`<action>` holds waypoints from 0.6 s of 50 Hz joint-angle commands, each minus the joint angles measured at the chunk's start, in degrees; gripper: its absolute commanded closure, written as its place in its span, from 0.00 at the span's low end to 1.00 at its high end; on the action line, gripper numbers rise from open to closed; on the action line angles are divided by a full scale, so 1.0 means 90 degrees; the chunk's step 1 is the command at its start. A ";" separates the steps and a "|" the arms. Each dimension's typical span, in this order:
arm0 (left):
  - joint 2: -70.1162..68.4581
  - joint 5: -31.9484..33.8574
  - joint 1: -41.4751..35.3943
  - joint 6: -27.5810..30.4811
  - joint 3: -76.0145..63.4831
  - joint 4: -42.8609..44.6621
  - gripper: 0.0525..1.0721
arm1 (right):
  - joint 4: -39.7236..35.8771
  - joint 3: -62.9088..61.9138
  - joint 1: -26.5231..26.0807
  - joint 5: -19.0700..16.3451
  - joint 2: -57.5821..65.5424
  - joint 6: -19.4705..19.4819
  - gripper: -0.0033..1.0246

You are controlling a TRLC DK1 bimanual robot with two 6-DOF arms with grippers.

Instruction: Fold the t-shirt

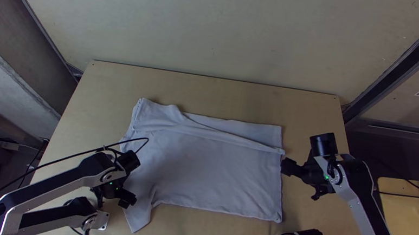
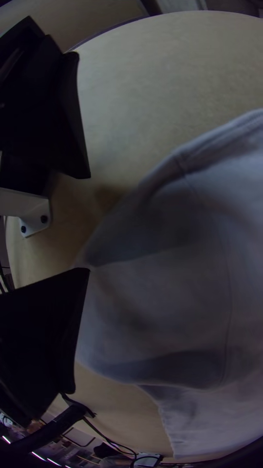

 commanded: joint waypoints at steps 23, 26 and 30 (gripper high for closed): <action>0.0704 0.0485 -0.0755 -0.0060 -0.0120 0.0694 0.97 | -0.0054 -0.1187 0.0021 -0.0347 -0.0282 -0.0213 0.10; 0.0645 0.0485 -0.0775 -0.0060 -0.0120 0.0714 0.97 | -0.0103 -0.1412 0.0011 -0.0474 -0.0282 -0.0271 0.10; 0.0567 0.0456 -0.0696 -0.0060 -0.0061 0.0723 0.97 | -0.0191 -0.1695 0.0011 -0.0621 -0.0243 -0.0379 0.10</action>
